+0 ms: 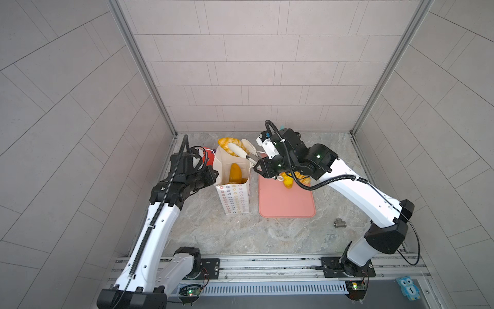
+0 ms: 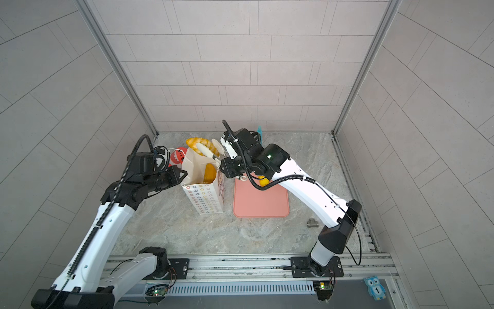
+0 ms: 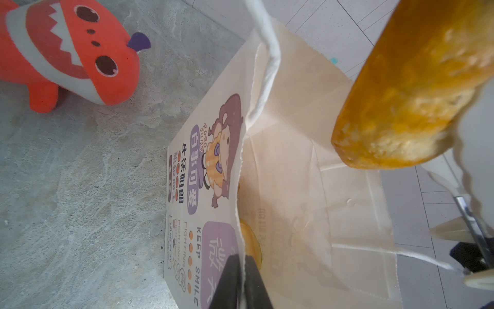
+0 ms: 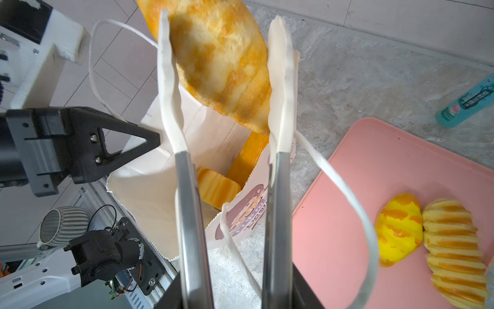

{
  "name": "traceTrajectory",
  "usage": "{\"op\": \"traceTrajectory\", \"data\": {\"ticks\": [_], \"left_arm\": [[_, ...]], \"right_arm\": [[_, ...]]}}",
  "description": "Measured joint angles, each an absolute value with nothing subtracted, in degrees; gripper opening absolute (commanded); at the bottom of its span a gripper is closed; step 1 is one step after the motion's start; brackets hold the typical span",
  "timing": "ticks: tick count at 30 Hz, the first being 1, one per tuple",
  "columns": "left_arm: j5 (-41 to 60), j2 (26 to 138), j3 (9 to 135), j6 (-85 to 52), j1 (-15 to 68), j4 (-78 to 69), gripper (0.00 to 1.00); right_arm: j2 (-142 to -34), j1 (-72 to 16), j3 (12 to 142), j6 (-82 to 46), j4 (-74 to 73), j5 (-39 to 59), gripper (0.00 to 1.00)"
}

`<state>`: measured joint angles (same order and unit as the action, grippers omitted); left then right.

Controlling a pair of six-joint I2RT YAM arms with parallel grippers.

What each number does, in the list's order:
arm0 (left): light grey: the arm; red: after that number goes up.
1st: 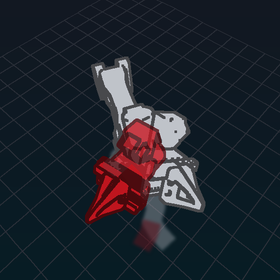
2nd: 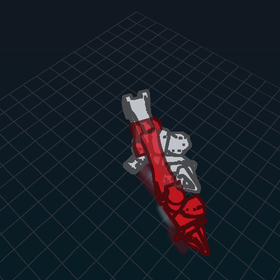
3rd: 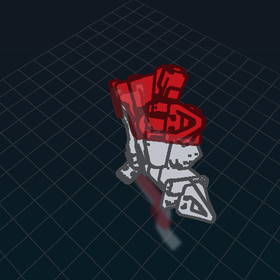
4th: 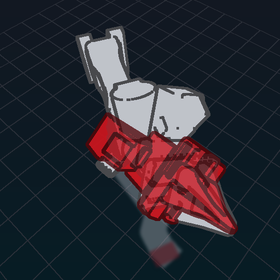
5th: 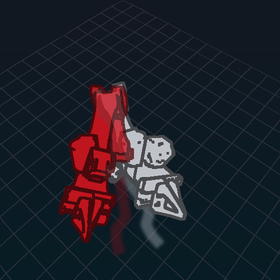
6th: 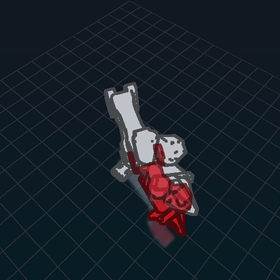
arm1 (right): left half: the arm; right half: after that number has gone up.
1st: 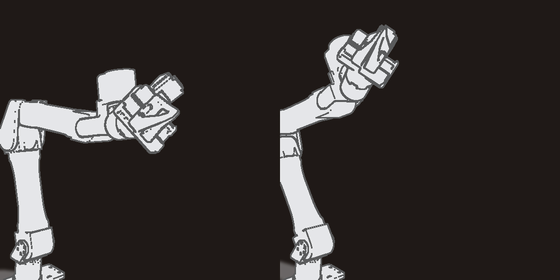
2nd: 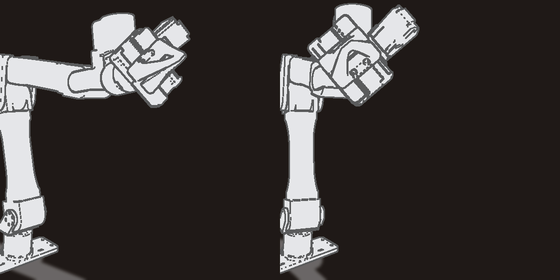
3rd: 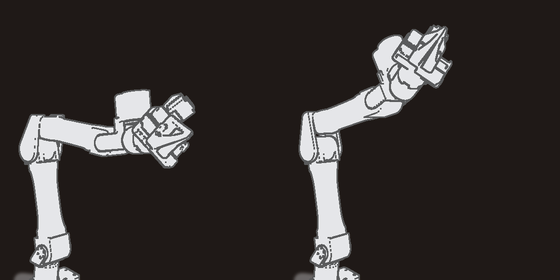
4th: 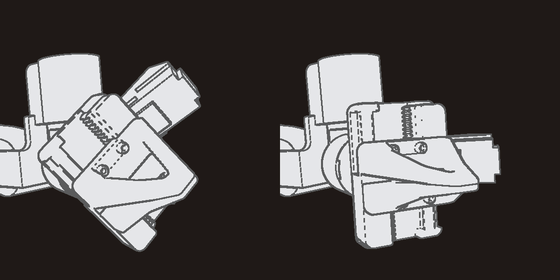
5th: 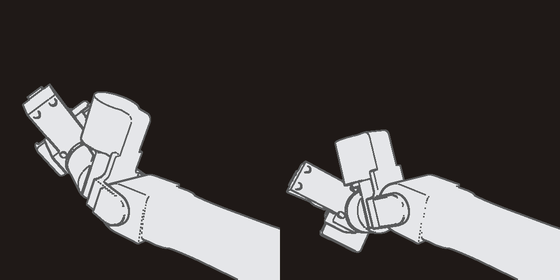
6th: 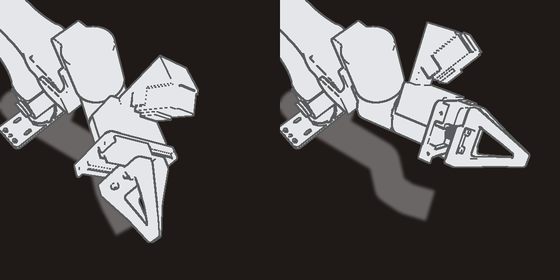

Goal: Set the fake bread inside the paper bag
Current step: 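Open the tongs to drop the croissant into the bag and raise them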

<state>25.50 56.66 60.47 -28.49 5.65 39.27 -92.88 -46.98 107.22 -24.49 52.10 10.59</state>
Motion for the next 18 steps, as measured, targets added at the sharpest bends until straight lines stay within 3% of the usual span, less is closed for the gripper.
{"op": "traceTrajectory", "data": {"ticks": [18], "left_arm": [[25.47, 56.69, 60.47, -28.49, 5.65, 39.27, 0.11]], "right_arm": [[-91.83, -46.98, 108.47, -24.47, 52.18, 10.41, 0.50]]}}
